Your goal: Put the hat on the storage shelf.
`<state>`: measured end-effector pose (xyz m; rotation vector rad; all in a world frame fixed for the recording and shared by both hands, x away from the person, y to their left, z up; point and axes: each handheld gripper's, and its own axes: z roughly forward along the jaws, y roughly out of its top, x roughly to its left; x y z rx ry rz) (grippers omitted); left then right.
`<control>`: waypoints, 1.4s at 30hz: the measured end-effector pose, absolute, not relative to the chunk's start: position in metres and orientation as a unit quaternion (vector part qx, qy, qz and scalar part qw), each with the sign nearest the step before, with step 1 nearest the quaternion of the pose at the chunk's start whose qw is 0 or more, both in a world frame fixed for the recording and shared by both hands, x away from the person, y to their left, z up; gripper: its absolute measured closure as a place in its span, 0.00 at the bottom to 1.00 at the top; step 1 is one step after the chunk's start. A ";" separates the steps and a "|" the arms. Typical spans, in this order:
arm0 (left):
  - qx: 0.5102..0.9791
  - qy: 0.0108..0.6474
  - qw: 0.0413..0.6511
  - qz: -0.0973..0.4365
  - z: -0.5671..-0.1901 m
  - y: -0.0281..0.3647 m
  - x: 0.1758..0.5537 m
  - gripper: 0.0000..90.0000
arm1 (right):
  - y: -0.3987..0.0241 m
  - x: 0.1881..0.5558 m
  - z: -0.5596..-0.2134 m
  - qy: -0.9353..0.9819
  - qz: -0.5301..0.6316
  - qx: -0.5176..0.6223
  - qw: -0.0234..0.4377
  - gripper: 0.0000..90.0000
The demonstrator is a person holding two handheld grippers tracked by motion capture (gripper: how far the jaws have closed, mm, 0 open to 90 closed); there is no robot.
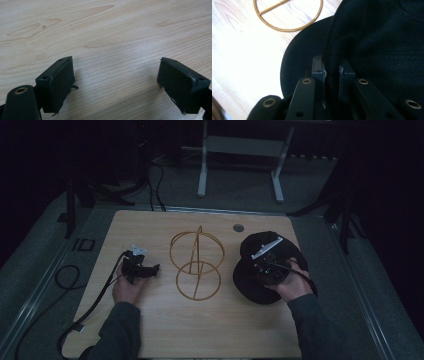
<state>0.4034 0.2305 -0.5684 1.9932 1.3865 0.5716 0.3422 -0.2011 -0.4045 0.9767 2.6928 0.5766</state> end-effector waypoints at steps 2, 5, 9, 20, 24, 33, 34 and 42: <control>0.758 0.527 0.318 0.217 -0.568 0.231 0.403 0.15 | -0.201 0.342 -0.399 0.917 0.199 0.329 0.108 0.89; 0.758 0.527 0.318 0.217 -0.568 0.231 0.403 0.15 | -0.202 0.341 -0.393 0.917 0.203 0.326 0.104 0.89; 0.758 0.527 0.318 0.217 -0.568 0.231 0.403 0.15 | -0.202 0.341 -0.385 0.924 0.200 0.310 0.098 0.88; 0.758 0.527 0.318 0.217 -0.568 0.231 0.403 0.15 | -0.200 0.346 -0.376 0.938 0.193 0.275 0.080 0.89; 0.758 0.526 0.317 0.217 -0.568 0.231 0.403 0.15 | -0.200 0.346 -0.368 0.939 0.198 0.270 0.082 0.89; 0.758 0.527 0.318 0.217 -0.568 0.231 0.403 0.15 | -0.200 0.345 -0.347 0.938 0.205 0.264 0.090 0.89; 0.758 0.527 0.318 0.217 -0.568 0.231 0.403 0.15 | -0.200 0.345 -0.347 0.938 0.205 0.264 0.090 0.89; 0.758 0.526 0.317 0.218 -0.568 0.231 0.403 0.15 | -0.196 0.343 -0.323 0.940 0.210 0.250 0.100 0.88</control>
